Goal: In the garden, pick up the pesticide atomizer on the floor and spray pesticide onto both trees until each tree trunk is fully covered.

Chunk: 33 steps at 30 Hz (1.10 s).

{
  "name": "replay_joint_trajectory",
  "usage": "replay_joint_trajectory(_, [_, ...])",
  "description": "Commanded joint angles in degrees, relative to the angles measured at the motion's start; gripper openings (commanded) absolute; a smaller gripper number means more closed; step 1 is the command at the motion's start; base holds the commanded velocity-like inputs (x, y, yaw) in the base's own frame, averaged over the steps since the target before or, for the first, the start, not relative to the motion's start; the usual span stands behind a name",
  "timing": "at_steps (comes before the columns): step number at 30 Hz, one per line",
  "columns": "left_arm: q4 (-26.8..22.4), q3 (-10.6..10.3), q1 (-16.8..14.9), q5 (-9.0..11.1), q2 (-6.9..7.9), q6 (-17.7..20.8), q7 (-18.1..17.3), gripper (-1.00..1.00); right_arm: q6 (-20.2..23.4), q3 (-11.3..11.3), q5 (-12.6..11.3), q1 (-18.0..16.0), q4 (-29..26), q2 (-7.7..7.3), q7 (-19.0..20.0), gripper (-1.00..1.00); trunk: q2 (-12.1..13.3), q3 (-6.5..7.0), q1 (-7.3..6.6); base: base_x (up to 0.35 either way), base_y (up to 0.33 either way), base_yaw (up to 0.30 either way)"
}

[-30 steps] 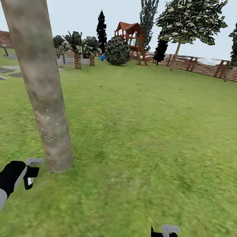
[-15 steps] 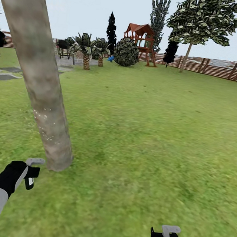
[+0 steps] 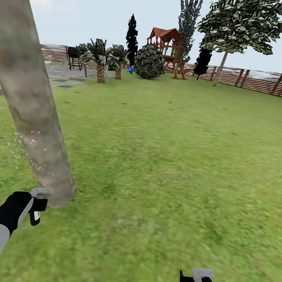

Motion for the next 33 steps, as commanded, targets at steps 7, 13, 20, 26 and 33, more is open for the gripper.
replay_joint_trajectory(7, [-0.1, 0.3, 0.0, -0.6, -0.10, 0.3, -0.5, -1.00, -0.1, 0.5, -0.1, 0.0, 0.0, 0.11, -0.3, 1.00, 0.0, -0.05, 0.00, 0.008, -0.274, 0.122])
replay_joint_trajectory(13, [-0.1, 0.3, 0.0, -0.6, -0.10, 0.3, -0.5, -1.00, -0.1, 0.5, -0.1, 0.0, 0.0, 0.13, -0.3, 1.00, 0.0, -0.05, 0.00, 0.068, -0.273, 0.271])
replay_joint_trajectory(20, [-0.1, 0.3, 0.0, -0.6, -0.10, 0.3, -0.5, -1.00, -0.1, 0.5, -0.1, 0.0, 0.0, 0.13, -0.3, 1.00, 0.0, -0.05, 0.00, 0.220, -0.212, 0.111])
replay_joint_trajectory(26, [-1.4, 0.5, 0.0, -0.5, -1.63, 0.2, -0.6, -1.00, -0.1, 0.5, -0.1, 0.0, 0.0, 0.08, -0.3, 1.00, 0.0, -0.05, 0.00, 0.174, -0.217, 0.014])
replay_joint_trajectory(33, [-2.2, -2.3, -0.3, -0.8, -3.41, 0.9, -0.7, -1.00, 0.0, 0.5, -0.1, 0.0, 0.0, 0.10, -0.3, 1.00, 0.0, -0.05, 0.00, 0.008, -0.271, 0.227])
